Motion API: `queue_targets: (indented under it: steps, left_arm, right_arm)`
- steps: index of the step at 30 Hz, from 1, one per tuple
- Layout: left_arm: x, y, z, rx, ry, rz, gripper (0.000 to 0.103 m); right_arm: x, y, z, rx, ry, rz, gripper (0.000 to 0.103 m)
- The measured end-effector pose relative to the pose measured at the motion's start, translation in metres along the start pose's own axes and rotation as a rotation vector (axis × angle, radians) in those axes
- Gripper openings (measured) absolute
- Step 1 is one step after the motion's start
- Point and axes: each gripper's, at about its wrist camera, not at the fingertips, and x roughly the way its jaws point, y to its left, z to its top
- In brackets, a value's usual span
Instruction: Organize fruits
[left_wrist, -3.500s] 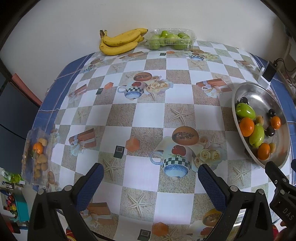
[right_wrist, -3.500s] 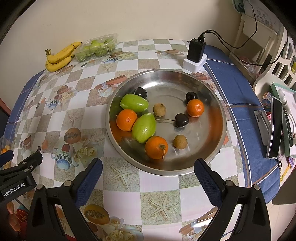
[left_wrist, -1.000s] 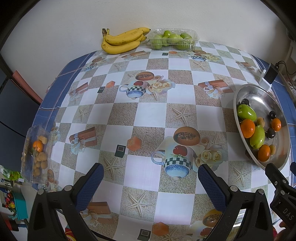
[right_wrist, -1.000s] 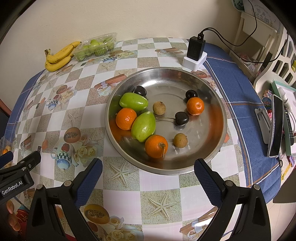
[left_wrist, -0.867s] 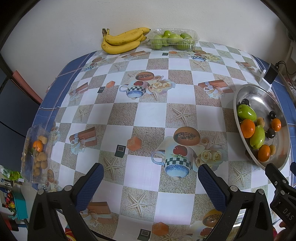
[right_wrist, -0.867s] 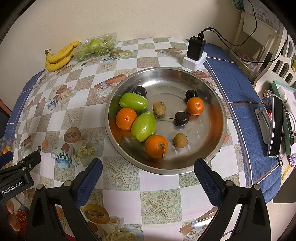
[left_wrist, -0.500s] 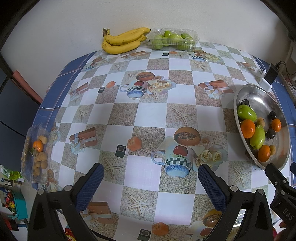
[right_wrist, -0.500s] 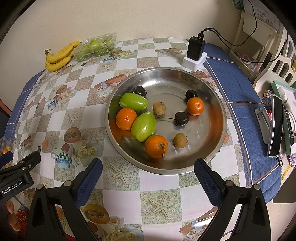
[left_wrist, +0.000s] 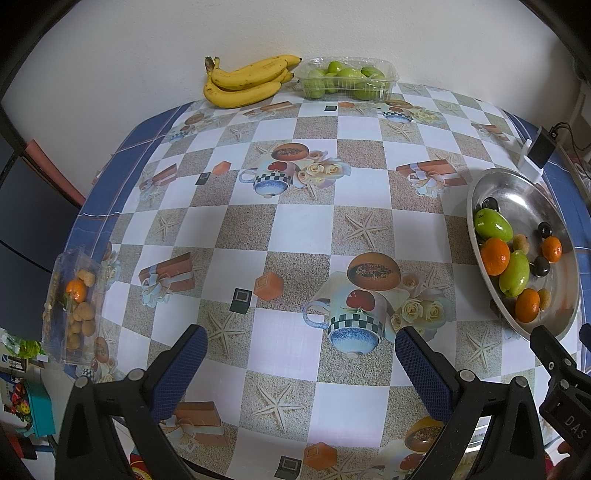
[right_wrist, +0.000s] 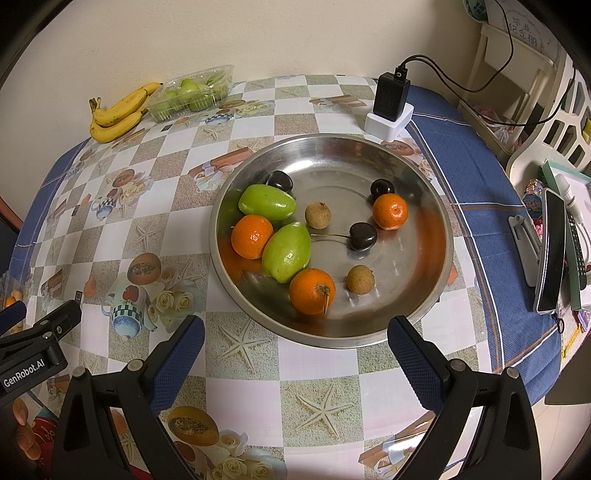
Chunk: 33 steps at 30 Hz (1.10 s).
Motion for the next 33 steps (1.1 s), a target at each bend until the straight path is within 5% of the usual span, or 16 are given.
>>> queue_targets:
  steps: [33]
  left_arm:
    - [-0.0003, 0.0018, -0.0001, -0.011, 0.001, 0.002, 0.103]
  right_arm:
    - [0.0000, 0.0000, -0.0001, 0.001, 0.001, 0.001, 0.099]
